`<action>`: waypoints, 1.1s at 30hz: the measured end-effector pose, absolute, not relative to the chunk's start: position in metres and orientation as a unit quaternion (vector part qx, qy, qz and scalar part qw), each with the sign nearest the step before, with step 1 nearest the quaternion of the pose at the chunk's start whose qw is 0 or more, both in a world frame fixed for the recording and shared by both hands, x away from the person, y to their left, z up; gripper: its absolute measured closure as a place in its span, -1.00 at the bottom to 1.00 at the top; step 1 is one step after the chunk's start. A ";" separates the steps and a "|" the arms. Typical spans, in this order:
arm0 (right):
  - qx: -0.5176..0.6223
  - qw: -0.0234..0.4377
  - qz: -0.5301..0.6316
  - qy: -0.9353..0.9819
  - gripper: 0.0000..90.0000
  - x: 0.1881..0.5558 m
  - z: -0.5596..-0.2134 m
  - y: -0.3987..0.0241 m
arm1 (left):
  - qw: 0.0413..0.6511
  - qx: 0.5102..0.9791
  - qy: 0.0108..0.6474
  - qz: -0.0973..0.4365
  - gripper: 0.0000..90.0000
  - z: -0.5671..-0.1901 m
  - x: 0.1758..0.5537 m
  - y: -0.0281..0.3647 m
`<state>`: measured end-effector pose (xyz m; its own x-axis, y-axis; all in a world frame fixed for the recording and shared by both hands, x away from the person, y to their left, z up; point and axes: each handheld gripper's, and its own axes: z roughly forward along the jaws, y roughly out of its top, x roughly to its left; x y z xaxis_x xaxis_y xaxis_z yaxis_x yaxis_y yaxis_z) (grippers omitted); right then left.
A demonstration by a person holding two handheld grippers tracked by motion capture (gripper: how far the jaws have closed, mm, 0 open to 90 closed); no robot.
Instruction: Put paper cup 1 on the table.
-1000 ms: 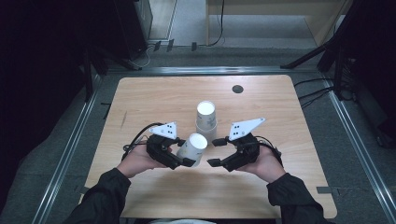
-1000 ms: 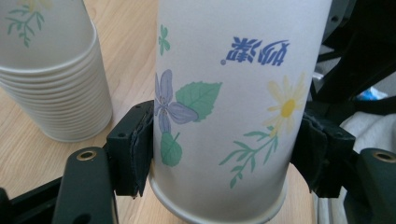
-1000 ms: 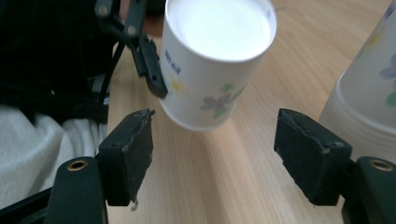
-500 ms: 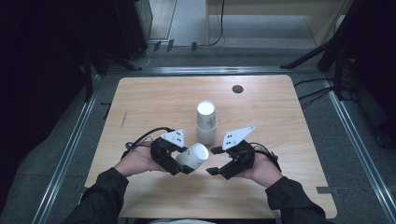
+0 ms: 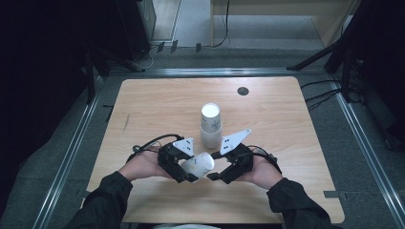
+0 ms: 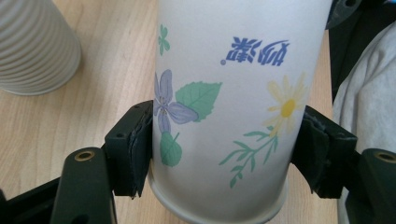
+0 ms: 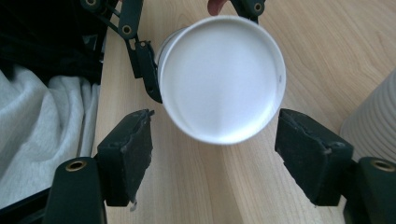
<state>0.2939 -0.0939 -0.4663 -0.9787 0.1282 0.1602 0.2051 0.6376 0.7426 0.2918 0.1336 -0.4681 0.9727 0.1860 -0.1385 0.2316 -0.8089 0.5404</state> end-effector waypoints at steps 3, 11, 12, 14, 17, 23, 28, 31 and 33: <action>-0.089 0.050 -0.411 -0.906 -0.40 0.294 -0.468 -0.091 | 0.272 0.956 0.098 -0.041 -0.36 -0.471 0.290 0.129; -0.066 0.052 -0.392 -0.916 -0.39 0.291 -0.474 -0.079 | 0.256 0.962 0.080 -0.051 -0.36 -0.475 0.286 0.119; -0.064 0.056 -0.391 -0.916 -0.37 0.291 -0.474 -0.078 | 0.255 0.962 0.079 -0.053 -0.37 -0.475 0.286 0.118; -0.060 0.058 -0.389 -0.918 -0.34 0.290 -0.474 -0.077 | 0.254 0.963 0.075 -0.052 -0.37 -0.476 0.285 0.118; -0.057 0.065 -0.384 -0.919 -0.25 0.290 -0.475 -0.076 | 0.253 0.963 0.075 -0.057 -0.37 -0.476 0.286 0.118; -0.053 0.058 -0.384 -0.920 -0.23 0.290 -0.471 -0.077 | 0.266 0.960 0.074 -0.053 -0.42 -0.475 0.286 0.119; -0.062 0.050 -0.399 -0.913 -0.23 0.293 -0.464 -0.085 | 0.305 0.948 0.085 -0.028 -0.74 -0.466 0.286 0.126; -0.071 0.048 -0.416 -0.905 -0.23 0.296 -0.457 -0.093 | 0.316 0.943 0.097 -0.021 -0.79 -0.462 0.287 0.130; -0.073 0.044 -0.423 -0.902 -0.23 0.297 -0.454 -0.097 | 0.329 0.939 0.102 -0.023 -0.80 -0.460 0.288 0.133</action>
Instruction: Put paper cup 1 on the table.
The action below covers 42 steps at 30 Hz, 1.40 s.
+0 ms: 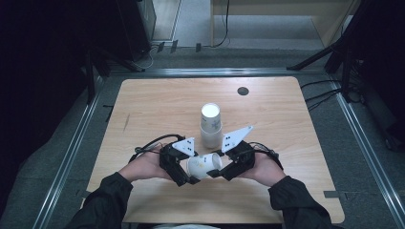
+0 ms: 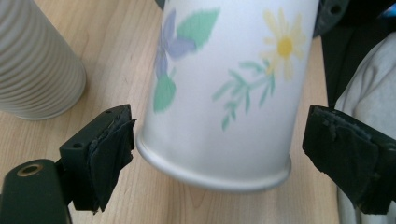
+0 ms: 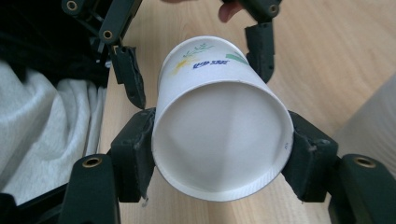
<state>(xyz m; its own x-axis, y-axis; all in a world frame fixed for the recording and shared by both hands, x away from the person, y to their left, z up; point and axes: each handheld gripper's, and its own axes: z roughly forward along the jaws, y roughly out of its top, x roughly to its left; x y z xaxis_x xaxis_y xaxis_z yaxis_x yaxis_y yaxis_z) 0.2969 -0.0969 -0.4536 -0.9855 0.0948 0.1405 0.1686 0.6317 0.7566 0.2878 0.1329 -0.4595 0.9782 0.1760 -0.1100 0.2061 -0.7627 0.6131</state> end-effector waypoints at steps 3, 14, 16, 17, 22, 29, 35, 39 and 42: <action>-0.078 0.044 -0.438 -0.895 -0.23 0.299 -0.448 -0.103 | 0.355 0.928 0.114 -0.027 -0.80 -0.456 0.288 0.138; -0.083 0.049 -0.480 -0.872 -0.23 0.300 -0.430 -0.113 | 0.431 0.891 0.136 -0.038 -0.80 -0.445 0.284 0.149; -0.084 0.055 -0.487 -0.868 -0.23 0.301 -0.428 -0.113 | 0.442 0.886 0.138 -0.042 -0.80 -0.445 0.283 0.149; -0.083 0.060 -0.492 -0.865 -0.23 0.301 -0.427 -0.113 | 0.448 0.883 0.138 -0.040 -0.80 -0.444 0.282 0.149; -0.082 0.078 -0.508 -0.854 -0.23 0.302 -0.425 -0.112 | 0.472 0.869 0.143 -0.044 -0.79 -0.442 0.280 0.152; -0.075 0.099 -0.522 -0.844 -0.22 0.302 -0.424 -0.107 | 0.507 0.847 0.148 -0.052 -0.71 -0.439 0.278 0.156; -0.077 0.104 -0.526 -0.841 -0.22 0.302 -0.423 -0.108 | 0.516 0.843 0.144 -0.047 -0.53 -0.438 0.279 0.161; -0.071 0.101 -0.527 -0.841 -0.22 0.302 -0.423 -0.108 | 0.510 0.848 0.137 -0.042 -0.47 -0.436 0.277 0.161; -0.070 0.104 -0.520 -0.845 -0.26 0.301 -0.424 -0.107 | 0.504 0.852 0.136 -0.045 -0.46 -0.436 0.278 0.161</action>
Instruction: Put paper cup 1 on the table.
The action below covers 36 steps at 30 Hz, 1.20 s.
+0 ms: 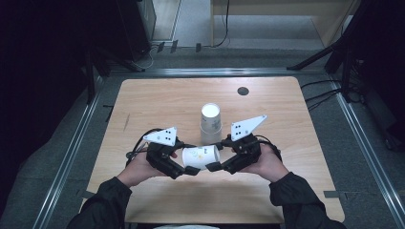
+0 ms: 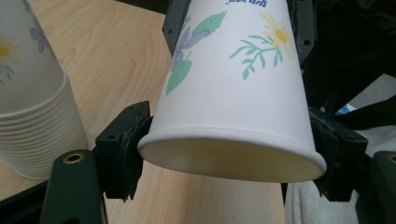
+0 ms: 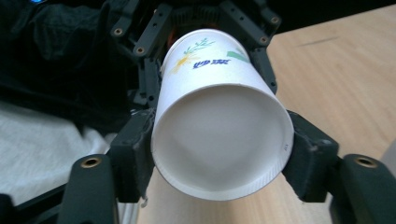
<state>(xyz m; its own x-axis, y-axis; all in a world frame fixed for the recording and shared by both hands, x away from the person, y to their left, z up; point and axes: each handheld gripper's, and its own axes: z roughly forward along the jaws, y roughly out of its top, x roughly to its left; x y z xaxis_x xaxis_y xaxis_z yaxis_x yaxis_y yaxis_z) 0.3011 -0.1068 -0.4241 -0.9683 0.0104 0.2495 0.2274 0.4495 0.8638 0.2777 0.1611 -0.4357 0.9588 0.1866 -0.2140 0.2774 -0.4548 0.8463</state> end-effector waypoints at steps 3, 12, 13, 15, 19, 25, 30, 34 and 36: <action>-0.066 0.104 -0.506 -0.854 -0.46 0.299 -0.425 -0.106 | 0.494 0.857 0.137 -0.050 -0.46 -0.434 0.279 0.164; -0.067 0.063 -0.467 -0.879 -0.48 0.297 -0.436 -0.106 | 0.437 0.887 0.142 -0.050 -0.46 -0.435 0.285 0.167; -0.069 0.062 -0.464 -0.881 -0.48 0.297 -0.437 -0.106 | 0.428 0.891 0.143 -0.054 -0.46 -0.436 0.285 0.165; -0.070 0.059 -0.461 -0.883 -0.46 0.298 -0.439 -0.106 | 0.413 0.898 0.142 -0.053 -0.46 -0.437 0.286 0.163; -0.067 0.045 -0.449 -0.890 -0.45 0.297 -0.442 -0.105 | 0.382 0.912 0.141 -0.055 -0.46 -0.442 0.288 0.156; -0.066 0.046 -0.425 -0.902 -0.44 0.296 -0.452 -0.102 | 0.337 0.930 0.132 -0.058 -0.46 -0.449 0.289 0.145; -0.061 0.044 -0.408 -0.910 -0.43 0.295 -0.460 -0.096 | 0.304 0.943 0.122 -0.055 -0.46 -0.452 0.290 0.136; -0.059 0.048 -0.393 -0.916 -0.42 0.295 -0.467 -0.092 | 0.290 0.948 0.119 -0.058 -0.46 -0.455 0.289 0.130; -0.058 0.049 -0.387 -0.919 -0.41 0.295 -0.470 -0.089 | 0.284 0.950 0.116 -0.058 -0.46 -0.456 0.289 0.127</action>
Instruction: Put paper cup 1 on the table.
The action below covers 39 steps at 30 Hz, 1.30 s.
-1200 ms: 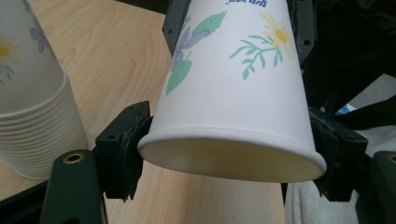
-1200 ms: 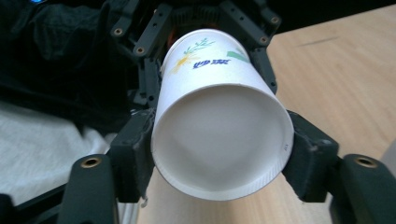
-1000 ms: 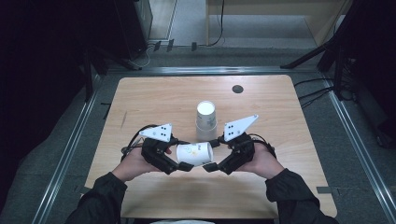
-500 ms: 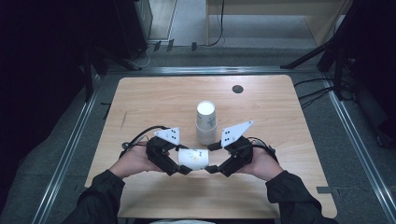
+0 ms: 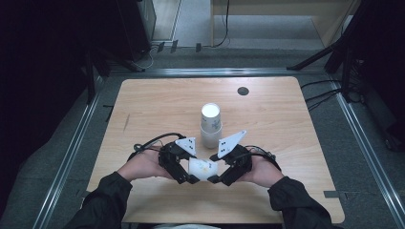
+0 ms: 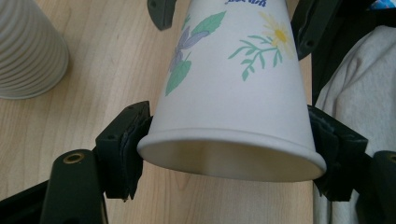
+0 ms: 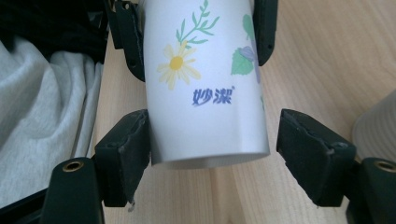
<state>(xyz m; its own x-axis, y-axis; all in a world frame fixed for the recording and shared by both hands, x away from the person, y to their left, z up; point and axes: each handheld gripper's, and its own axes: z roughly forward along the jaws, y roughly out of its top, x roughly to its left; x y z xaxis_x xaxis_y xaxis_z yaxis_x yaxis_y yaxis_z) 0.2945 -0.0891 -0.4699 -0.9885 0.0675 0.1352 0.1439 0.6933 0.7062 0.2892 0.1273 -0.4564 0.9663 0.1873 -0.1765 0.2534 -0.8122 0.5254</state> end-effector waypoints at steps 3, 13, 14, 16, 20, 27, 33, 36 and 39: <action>-0.051 0.052 -0.379 -0.923 -0.40 0.294 -0.475 -0.085 | 0.275 0.953 0.112 -0.058 -0.46 -0.459 0.289 0.125; -0.030 0.062 -0.347 -0.935 -0.24 0.289 -0.484 -0.073 | 0.255 0.960 0.101 -0.062 -0.46 -0.464 0.287 0.119; -0.029 0.063 -0.346 -0.936 -0.23 0.289 -0.484 -0.073 | 0.256 0.960 0.099 -0.061 -0.46 -0.464 0.287 0.119; -0.027 0.062 -0.345 -0.936 -0.23 0.289 -0.483 -0.073 | 0.262 0.959 0.094 -0.058 -0.50 -0.464 0.286 0.120; -0.028 0.056 -0.347 -0.936 -0.24 0.289 -0.481 -0.074 | 0.280 0.953 0.104 -0.058 -0.72 -0.463 0.286 0.123; -0.040 0.048 -0.373 -0.926 -0.24 0.293 -0.472 -0.084 | 0.334 0.933 0.122 -0.051 -0.72 -0.452 0.292 0.136; -0.061 0.042 -0.413 -0.908 -0.24 0.299 -0.459 -0.099 | 0.382 0.913 0.135 -0.048 -0.72 -0.443 0.293 0.144; -0.065 0.042 -0.426 -0.901 -0.24 0.300 -0.456 -0.103 | 0.387 0.910 0.139 -0.044 -0.72 -0.442 0.292 0.145; -0.071 0.038 -0.448 -0.891 -0.24 0.301 -0.448 -0.110 | 0.404 0.902 0.144 -0.043 -0.72 -0.440 0.292 0.148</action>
